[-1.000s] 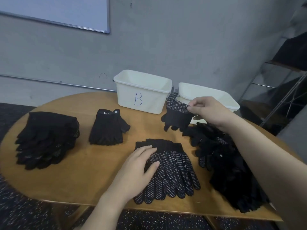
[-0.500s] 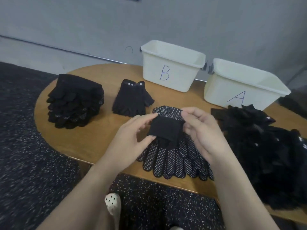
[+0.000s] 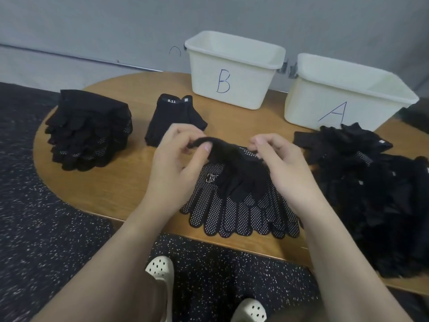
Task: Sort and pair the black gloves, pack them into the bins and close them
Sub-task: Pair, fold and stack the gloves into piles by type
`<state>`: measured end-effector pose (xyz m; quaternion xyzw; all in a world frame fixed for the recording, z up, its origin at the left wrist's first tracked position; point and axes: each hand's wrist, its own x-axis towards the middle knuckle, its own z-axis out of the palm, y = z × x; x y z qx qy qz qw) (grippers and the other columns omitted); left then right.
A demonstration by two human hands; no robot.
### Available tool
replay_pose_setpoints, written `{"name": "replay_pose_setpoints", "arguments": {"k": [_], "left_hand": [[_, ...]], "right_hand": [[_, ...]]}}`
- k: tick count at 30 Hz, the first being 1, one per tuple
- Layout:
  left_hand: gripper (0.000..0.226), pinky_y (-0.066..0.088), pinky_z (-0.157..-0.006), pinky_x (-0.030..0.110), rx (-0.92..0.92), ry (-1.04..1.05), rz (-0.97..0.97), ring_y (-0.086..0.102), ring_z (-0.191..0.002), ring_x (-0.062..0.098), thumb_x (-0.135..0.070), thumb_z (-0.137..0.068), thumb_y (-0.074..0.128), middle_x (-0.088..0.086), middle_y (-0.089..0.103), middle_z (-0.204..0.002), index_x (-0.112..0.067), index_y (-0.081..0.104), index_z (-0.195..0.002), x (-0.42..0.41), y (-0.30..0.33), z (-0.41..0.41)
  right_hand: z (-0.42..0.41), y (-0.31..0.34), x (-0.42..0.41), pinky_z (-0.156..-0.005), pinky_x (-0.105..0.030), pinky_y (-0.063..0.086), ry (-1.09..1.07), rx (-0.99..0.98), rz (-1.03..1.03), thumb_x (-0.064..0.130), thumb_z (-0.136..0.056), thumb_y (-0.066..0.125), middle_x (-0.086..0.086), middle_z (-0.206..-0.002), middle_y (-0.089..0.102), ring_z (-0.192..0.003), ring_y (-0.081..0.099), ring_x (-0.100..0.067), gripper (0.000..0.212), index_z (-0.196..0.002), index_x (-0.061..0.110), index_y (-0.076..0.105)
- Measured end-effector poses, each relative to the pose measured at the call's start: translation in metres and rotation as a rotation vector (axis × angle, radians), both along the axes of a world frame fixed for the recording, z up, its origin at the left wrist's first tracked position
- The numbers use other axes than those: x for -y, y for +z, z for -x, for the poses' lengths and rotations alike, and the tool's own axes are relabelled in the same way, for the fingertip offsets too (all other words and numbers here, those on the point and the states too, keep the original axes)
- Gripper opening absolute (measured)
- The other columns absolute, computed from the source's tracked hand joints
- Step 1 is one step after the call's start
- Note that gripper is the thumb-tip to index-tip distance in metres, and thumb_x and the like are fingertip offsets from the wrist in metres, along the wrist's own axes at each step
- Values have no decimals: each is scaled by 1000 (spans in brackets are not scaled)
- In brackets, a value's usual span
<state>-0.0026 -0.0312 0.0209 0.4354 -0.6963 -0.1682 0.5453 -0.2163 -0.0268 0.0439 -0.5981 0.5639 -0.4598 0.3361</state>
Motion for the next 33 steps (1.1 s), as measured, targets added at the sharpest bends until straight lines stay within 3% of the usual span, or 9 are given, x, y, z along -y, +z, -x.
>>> {"name": "replay_pose_setpoints", "arguments": {"k": [4, 7, 10, 16, 19, 22, 25, 28, 33], "left_hand": [[11, 47, -78, 16, -146, -10, -68, 63, -87, 3, -10, -101, 61, -8, 69, -93, -10, 72, -103, 2, 10, 3], [10, 50, -73, 17, -276, -41, -117, 65, -81, 0, -9, -102, 63, -10, 71, -86, -10, 72, -100, 4, 16, 10], [11, 50, -71, 15, -398, -74, -159, 66, -79, -3, -11, -102, 63, -15, 73, -81, -13, 72, -95, 6, 22, 16], [20, 51, -75, 11, -355, -291, -375, 68, -84, -6, -19, -103, 62, -21, 73, -83, -27, 74, -90, 3, 19, 15], [31, 50, -71, 10, -407, -281, -342, 67, -77, -5, -19, -106, 58, -20, 72, -80, -30, 76, -84, 2, 20, 15], [22, 56, -82, 21, -477, -227, -342, 73, -95, 8, -21, -107, 56, -8, 78, -98, -21, 78, -104, 8, 19, 12], [24, 56, -87, 20, -521, -273, -384, 72, -109, 9, -19, -107, 56, -6, 78, -111, -26, 78, -109, 10, 16, 10], [22, 56, -88, 20, -562, -334, -432, 72, -113, 13, -18, -105, 58, -1, 77, -117, -17, 76, -118, 11, 14, 15], [16, 58, -82, 23, -637, -252, -402, 75, -102, 16, -17, -103, 63, 2, 80, -105, -12, 79, -104, 11, 15, 23]], "right_hand": [[6, 4, -4, -93, -12, 48, 232, -103, 73, 58, -90, 63, 22, -118, 71, -112, 64, 2, 34, -120, 43, 68], [-1, -4, 1, -98, -25, 54, 193, -13, 103, 30, -95, 73, 19, -111, 76, -108, 69, -2, 18, -111, 38, 73], [-6, -7, 6, -86, -28, 58, 148, 195, 105, 14, -101, 65, 5, -101, 80, -97, 75, -14, 19, -103, 28, 77], [-5, 0, 10, -87, -30, 58, 169, 495, 13, 21, -102, 61, -8, -113, 77, -108, 73, -25, 20, -111, 17, 78], [-7, 1, 8, -89, -30, 59, 177, 451, 4, 21, -104, 58, -6, -113, 78, -109, 73, -24, 21, -113, 15, 77], [-8, 1, 8, -86, -26, 59, 153, 372, 13, 21, -105, 57, -2, -109, 79, -105, 74, -19, 21, -109, 17, 78], [-6, 1, 8, -84, -25, 59, 140, 319, 9, 23, -105, 57, 0, -106, 79, -103, 75, -18, 21, -105, 21, 79], [-4, 0, 7, -88, -31, 61, 171, 315, -18, 23, -104, 60, -4, -105, 79, -102, 75, -22, 19, -106, 18, 78], [3, 1, 8, -89, -37, 62, 162, 346, -83, 20, -101, 65, -12, -102, 78, -97, 75, -23, 16, -110, 13, 76]]}}
